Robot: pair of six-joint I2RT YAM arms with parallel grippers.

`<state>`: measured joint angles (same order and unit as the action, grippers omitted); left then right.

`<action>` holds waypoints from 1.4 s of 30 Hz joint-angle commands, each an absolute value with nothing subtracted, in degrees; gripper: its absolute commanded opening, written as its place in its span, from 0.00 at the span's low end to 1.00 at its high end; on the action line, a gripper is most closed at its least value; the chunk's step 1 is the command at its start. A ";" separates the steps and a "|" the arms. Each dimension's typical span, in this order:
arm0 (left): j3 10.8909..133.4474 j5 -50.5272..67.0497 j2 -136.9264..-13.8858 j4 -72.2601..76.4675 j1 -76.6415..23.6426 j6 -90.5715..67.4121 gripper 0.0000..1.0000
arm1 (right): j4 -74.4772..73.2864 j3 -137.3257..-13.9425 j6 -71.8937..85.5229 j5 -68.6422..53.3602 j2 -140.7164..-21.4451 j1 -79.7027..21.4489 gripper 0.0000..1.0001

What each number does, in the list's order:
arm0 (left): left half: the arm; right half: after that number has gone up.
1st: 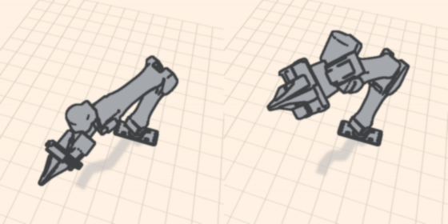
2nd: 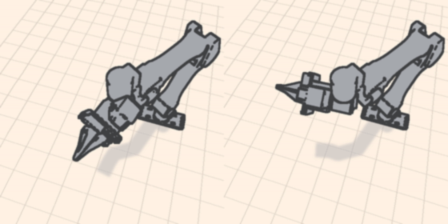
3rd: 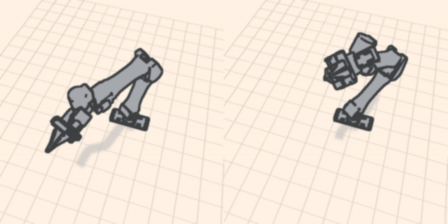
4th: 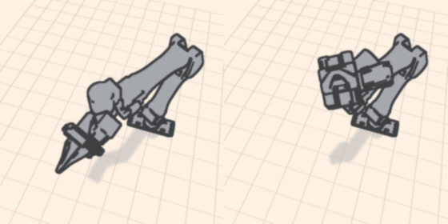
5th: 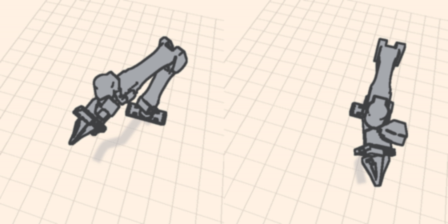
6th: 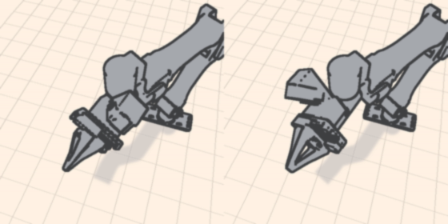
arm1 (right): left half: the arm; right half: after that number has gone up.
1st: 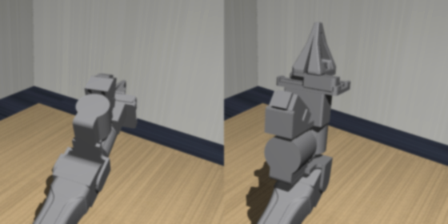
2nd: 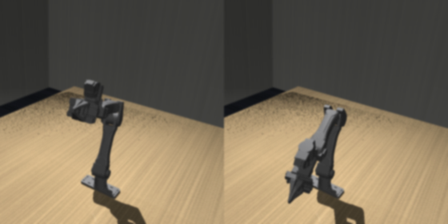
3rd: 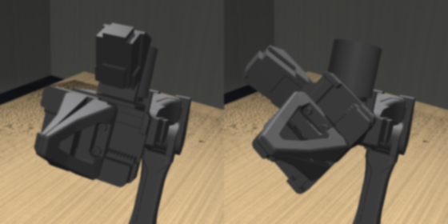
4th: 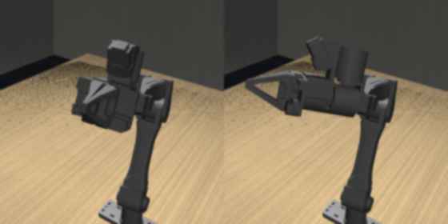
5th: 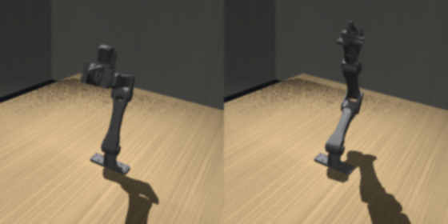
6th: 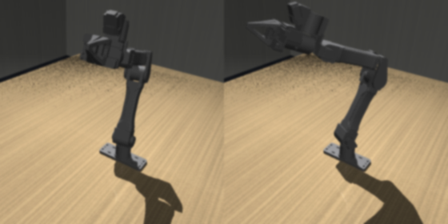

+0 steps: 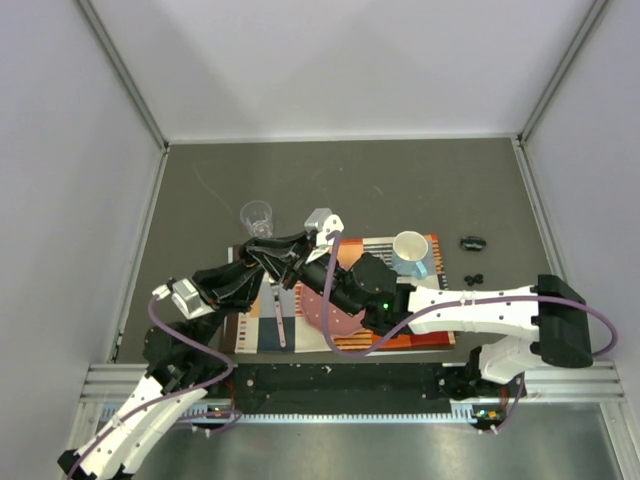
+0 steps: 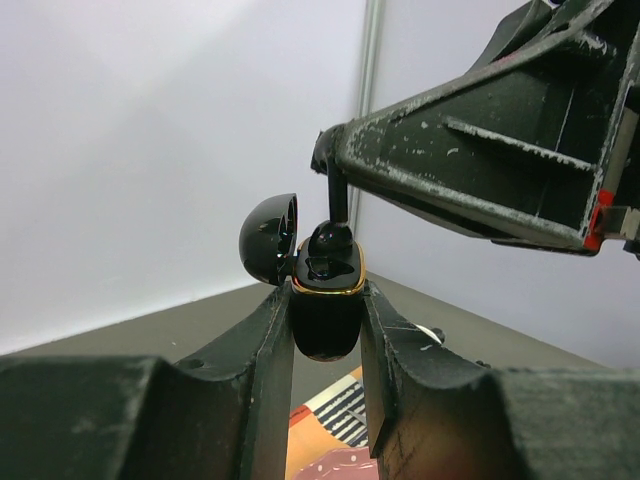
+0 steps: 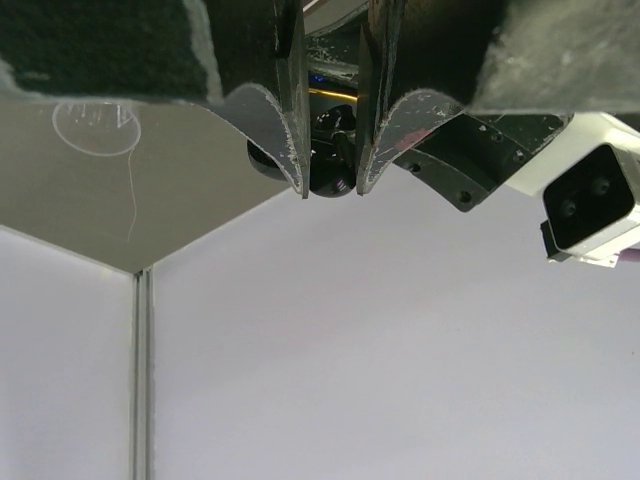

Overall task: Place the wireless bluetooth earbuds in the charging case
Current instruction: Place the earbud in the charging case.

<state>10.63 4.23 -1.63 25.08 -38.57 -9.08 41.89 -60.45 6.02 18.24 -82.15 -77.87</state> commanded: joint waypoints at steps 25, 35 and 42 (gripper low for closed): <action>10.81 2.02 -0.79 26.72 -38.58 -9.49 0.00 | 39.91 -62.67 3.87 20.30 -86.22 -80.59 0.00; 10.90 1.41 1.67 25.75 -38.58 -8.88 0.00 | 36.13 -61.35 2.81 20.74 -83.67 -80.59 0.00; 11.16 1.84 2.11 25.23 -38.50 -8.53 0.00 | 35.42 -61.87 2.72 20.39 -82.79 -80.60 0.04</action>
